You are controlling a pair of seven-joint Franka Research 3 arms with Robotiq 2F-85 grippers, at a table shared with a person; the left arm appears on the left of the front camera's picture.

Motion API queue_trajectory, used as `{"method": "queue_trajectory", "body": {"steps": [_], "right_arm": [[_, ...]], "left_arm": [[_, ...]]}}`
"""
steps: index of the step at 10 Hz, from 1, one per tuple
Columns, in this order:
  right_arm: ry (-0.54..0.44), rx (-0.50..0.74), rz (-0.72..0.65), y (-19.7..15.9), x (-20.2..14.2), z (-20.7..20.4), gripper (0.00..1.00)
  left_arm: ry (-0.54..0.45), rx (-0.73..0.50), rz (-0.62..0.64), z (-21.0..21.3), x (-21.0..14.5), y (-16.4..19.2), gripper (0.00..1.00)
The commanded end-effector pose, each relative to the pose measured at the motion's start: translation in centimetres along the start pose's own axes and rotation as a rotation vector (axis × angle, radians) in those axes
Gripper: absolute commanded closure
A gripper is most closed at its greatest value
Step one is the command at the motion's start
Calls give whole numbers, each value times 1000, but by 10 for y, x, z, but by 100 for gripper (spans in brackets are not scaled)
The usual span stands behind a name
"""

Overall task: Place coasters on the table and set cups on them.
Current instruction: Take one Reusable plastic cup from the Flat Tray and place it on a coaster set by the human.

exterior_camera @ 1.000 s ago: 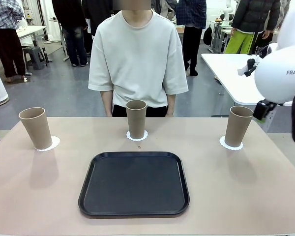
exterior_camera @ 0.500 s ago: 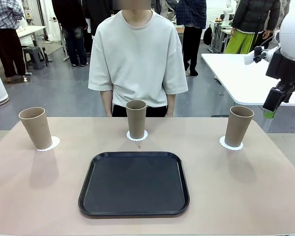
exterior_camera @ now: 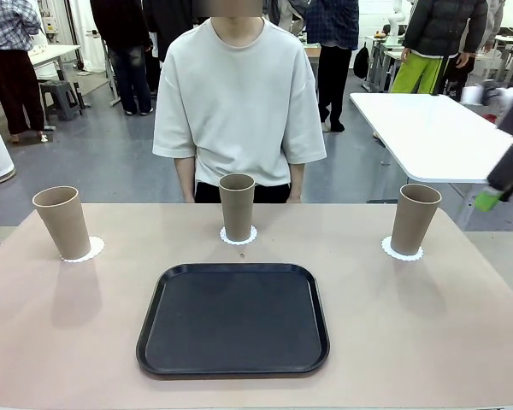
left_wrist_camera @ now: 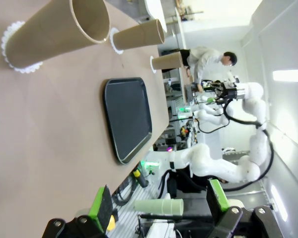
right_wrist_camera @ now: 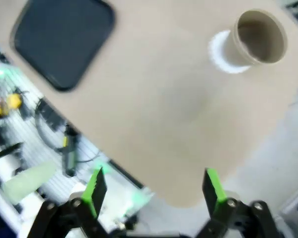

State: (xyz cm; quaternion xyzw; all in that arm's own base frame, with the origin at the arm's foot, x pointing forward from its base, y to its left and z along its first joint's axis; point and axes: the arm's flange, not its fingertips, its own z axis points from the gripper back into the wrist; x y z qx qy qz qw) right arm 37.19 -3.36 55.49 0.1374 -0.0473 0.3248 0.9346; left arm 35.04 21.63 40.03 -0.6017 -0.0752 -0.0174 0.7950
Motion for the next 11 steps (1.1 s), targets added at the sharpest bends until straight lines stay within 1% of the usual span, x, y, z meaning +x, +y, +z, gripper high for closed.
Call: {"method": "queue_trajectory", "body": {"steps": [1, 2, 3, 4, 5, 6, 8, 11], "right_arm": [[-95, 563, -232, -56, -20, 25, 0], [-121, 644, -269, -78, -39, 27, 0], [-184, 755, -276, -97, -61, 27, 0], [-268, 819, -308, -113, -76, 25, 0], [-381, 829, -374, -125, -87, 18, 0], [-443, 834, -414, -133, -100, 13, 0], [-498, 807, -450, -138, -125, 4, 0], [-457, 769, -493, -145, -153, 1, 0]], "left_arm": [[-14, 0, 8, 1, 2, -2, 0], [-14, 0, 8, 1, 2, -2, 0], [-14, 0, 8, 1, 2, -2, 0], [-14, 0, 8, 1, 2, -2, 0], [-14, 0, 8, 1, 2, -2, 0], [-14, 0, 8, 1, 2, -2, 0], [-14, 0, 8, 1, 2, -2, 0], [-14, 0, 8, 1, 2, -2, 0]]}}
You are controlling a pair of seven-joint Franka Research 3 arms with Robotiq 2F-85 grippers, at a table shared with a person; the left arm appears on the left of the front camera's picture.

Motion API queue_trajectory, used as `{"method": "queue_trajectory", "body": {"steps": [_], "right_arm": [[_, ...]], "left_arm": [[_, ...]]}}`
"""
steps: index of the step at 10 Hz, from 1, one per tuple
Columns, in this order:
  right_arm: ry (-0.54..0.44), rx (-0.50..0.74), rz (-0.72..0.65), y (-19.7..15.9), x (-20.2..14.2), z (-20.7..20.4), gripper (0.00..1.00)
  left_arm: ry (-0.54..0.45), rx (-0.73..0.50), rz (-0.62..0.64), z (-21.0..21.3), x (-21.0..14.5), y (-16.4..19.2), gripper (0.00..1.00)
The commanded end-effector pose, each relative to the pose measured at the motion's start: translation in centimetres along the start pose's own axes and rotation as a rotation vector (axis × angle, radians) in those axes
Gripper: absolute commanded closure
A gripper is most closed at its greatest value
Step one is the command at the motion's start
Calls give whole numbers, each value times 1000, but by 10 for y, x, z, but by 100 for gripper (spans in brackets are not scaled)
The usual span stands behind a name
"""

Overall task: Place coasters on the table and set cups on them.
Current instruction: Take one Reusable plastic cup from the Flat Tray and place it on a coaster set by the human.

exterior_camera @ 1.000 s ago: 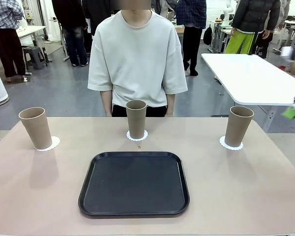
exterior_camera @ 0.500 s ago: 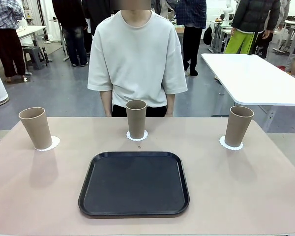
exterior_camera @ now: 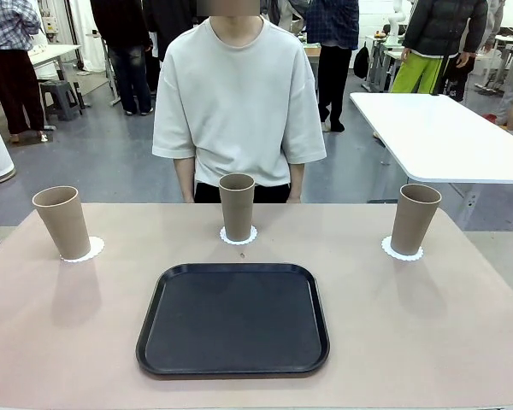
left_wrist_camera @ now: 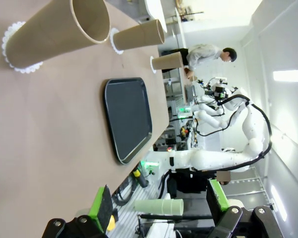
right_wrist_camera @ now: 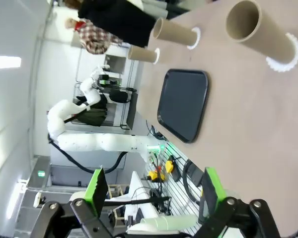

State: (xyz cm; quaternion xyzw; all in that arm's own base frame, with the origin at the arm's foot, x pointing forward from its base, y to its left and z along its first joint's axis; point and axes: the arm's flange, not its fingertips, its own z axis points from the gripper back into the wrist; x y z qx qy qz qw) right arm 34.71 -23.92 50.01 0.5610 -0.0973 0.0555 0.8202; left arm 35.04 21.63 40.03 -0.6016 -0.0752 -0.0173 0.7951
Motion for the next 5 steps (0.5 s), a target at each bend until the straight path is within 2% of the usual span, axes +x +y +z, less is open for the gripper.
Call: {"method": "queue_trajectory", "body": {"steps": [1, 5], "right_arm": [[-4, -43, -33, -7, -8, -3, 0], [-15, -42, -87, -40, -13, 5, 0]], "left_arm": [[-14, 0, 8, 1, 2, -2, 0], [-14, 0, 8, 1, 2, -2, 0]]}}
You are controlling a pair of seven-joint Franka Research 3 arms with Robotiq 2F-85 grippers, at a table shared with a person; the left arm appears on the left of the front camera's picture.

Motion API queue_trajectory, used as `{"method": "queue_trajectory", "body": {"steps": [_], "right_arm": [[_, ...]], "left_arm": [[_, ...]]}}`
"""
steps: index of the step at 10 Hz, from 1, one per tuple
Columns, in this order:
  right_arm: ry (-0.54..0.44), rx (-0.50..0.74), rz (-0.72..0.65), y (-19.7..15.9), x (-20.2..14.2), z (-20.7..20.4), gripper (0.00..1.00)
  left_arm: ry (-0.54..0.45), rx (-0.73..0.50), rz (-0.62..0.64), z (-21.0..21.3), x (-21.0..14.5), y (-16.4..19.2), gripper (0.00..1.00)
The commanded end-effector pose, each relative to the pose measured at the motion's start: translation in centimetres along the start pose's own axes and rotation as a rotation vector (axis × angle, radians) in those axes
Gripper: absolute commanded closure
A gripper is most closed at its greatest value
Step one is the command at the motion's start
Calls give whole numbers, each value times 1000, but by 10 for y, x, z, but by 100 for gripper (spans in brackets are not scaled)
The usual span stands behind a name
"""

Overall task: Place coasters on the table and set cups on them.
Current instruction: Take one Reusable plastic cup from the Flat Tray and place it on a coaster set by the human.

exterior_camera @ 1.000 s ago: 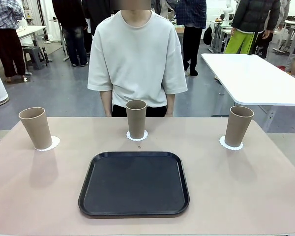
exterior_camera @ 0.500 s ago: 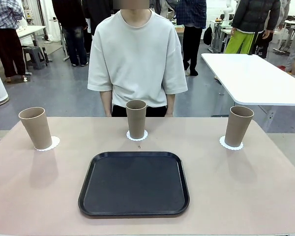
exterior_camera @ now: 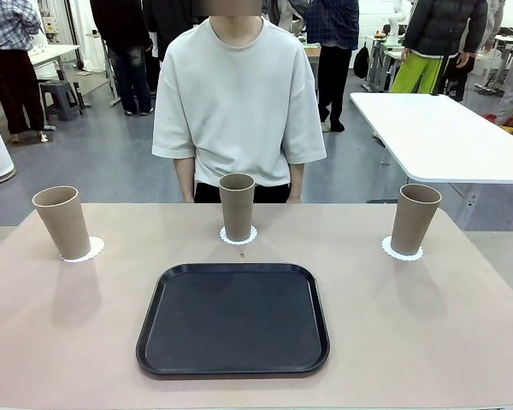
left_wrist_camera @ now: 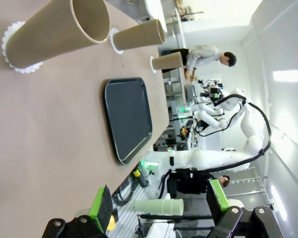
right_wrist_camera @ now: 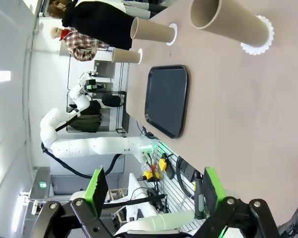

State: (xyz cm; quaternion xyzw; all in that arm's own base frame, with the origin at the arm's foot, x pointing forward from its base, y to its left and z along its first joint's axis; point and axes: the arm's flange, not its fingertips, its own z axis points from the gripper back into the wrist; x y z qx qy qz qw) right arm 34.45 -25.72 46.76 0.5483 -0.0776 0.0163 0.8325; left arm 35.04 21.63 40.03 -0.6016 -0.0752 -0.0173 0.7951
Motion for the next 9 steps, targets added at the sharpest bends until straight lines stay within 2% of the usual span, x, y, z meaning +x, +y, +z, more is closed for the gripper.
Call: {"method": "queue_trajectory", "body": {"steps": [1, 2, 3, 4, 9], "right_arm": [[-10, 10, 6, -6, -6, 0, 0], [-9, 30, 12, -8, -7, 2, 0], [-15, -4, 106, 0, -10, -4, 0], [-3, 8, -10, -7, -3, 0, 0], [-3, 8, -10, -7, -3, 0, 0]], "left_arm": [[-14, 0, 8, 1, 2, -2, 0], [-14, 0, 8, 1, 2, -2, 0], [-14, 0, 8, 1, 2, -2, 0], [-14, 0, 8, 1, 2, -2, 0], [-14, 0, 8, 1, 2, -2, 0]]}}
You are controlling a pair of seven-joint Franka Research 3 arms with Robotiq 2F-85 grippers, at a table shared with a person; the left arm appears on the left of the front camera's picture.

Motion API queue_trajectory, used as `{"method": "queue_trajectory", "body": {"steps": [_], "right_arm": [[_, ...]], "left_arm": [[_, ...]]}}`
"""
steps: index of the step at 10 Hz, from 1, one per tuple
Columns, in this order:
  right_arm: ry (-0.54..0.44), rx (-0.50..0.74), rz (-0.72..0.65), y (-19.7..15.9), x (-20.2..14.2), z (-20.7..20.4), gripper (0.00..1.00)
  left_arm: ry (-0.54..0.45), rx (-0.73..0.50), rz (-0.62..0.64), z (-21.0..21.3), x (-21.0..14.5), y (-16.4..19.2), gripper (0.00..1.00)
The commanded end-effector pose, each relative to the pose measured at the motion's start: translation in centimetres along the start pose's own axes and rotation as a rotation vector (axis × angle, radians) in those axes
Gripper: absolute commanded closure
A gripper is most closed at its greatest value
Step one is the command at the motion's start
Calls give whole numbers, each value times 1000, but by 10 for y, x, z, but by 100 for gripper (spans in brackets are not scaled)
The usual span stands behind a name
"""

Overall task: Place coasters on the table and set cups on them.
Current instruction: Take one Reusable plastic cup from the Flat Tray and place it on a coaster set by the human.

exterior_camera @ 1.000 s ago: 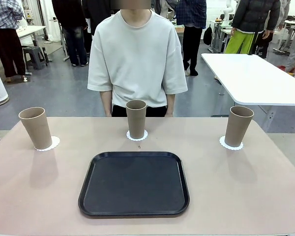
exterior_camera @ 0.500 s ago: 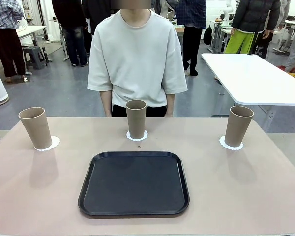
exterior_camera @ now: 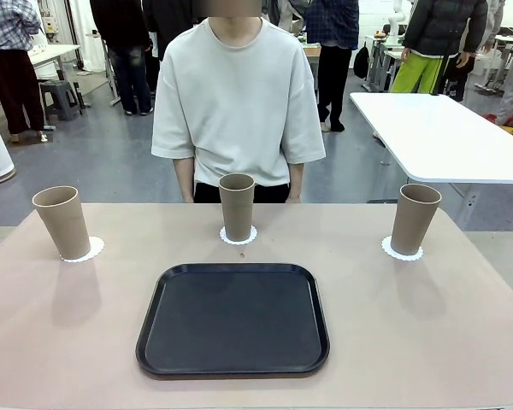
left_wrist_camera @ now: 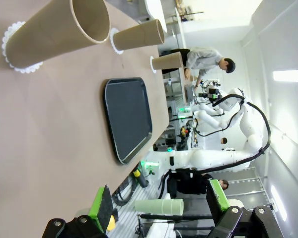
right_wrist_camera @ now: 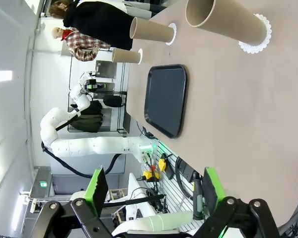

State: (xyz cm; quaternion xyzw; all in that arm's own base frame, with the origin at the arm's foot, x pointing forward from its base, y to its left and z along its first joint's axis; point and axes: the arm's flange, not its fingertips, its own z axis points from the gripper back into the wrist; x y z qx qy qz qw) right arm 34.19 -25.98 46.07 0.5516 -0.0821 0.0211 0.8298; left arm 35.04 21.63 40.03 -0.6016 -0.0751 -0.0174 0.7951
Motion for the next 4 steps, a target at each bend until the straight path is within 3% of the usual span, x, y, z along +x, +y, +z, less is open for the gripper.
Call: {"method": "queue_trajectory", "body": {"steps": [1, 4], "right_arm": [[0, -1, -22, 0, 0, 0, 0], [0, -1, -22, 0, 0, 0, 0]], "left_arm": [[-15, 0, 8, 1, 1, -2, 0], [-15, 0, 8, 1, 1, -2, 0]]}}
